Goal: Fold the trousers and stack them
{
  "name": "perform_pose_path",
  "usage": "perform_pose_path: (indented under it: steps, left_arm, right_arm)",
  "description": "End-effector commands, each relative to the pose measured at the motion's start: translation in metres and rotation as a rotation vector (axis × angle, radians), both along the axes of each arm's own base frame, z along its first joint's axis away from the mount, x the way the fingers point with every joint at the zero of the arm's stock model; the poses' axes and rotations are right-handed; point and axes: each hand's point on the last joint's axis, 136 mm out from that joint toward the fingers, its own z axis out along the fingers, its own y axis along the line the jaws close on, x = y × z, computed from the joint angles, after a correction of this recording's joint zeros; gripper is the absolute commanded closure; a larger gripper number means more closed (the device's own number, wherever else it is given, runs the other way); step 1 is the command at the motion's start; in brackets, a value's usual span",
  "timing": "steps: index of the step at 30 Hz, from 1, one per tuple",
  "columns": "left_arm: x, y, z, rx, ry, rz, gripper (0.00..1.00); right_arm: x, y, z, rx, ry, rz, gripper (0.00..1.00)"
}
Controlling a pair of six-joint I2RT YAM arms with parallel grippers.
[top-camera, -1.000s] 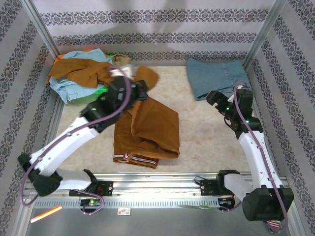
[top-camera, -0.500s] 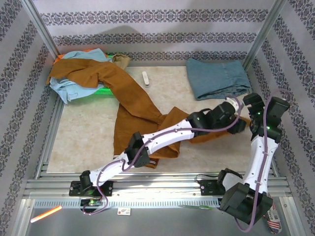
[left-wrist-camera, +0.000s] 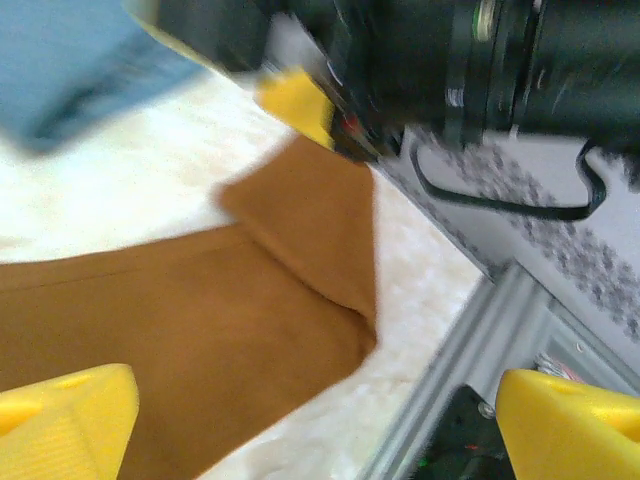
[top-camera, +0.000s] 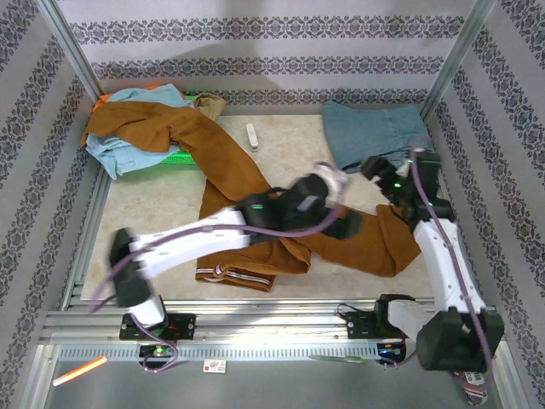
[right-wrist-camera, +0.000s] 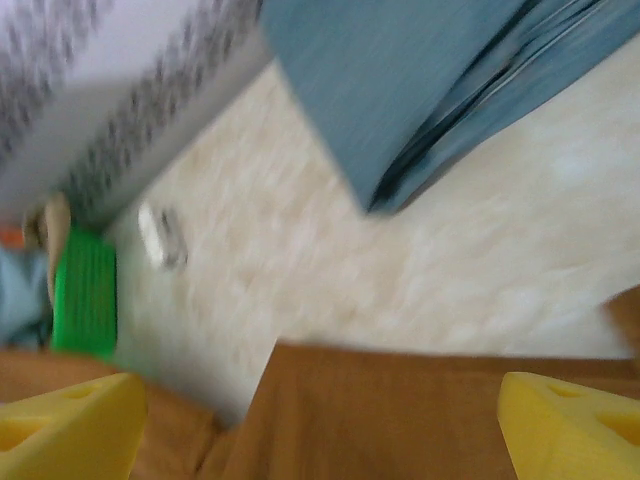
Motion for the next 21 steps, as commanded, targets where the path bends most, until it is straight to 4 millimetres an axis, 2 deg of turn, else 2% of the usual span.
perform_pose_path:
  steps: [1,3,4,6,9,12,15,17,21]
  left_arm:
    - [0.071,0.146,-0.018,-0.061,0.044,0.461,0.08]
    - [0.096,0.221,-0.020,-0.107,0.056,0.600,0.01]
    - [0.105,0.247,-0.019,-0.111,0.062,0.652,0.00]
    - [0.122,0.288,-0.004,-0.100,0.016,0.722,0.00]
    - [0.151,0.335,0.012,-0.120,-0.005,0.822,0.00]
    - [0.195,0.370,0.001,-0.169,0.083,0.868,0.00]
    - [0.235,0.384,-0.035,-0.071,0.181,0.887,0.00]
    - [0.251,0.395,-0.050,0.004,0.219,0.918,0.00]
    - [0.278,0.416,-0.059,0.082,0.232,0.974,0.00]
  right_arm:
    - [0.015,0.054,0.011,-0.102,-0.049,0.194,0.10]
    - [0.021,0.082,0.010,-0.111,-0.056,0.264,0.09]
    - [0.023,0.090,0.010,-0.112,-0.057,0.283,0.09]
    - [0.025,0.103,0.008,-0.124,-0.050,0.313,0.08]
    - [0.024,0.110,0.006,-0.136,-0.045,0.331,0.07]
    - [0.023,0.111,0.007,-0.142,-0.051,0.340,0.06]
    - [0.021,0.110,0.006,-0.152,-0.046,0.345,0.05]
    - [0.018,0.108,0.006,-0.151,-0.046,0.346,0.05]
    - [0.012,0.105,0.006,-0.151,-0.048,0.339,0.04]
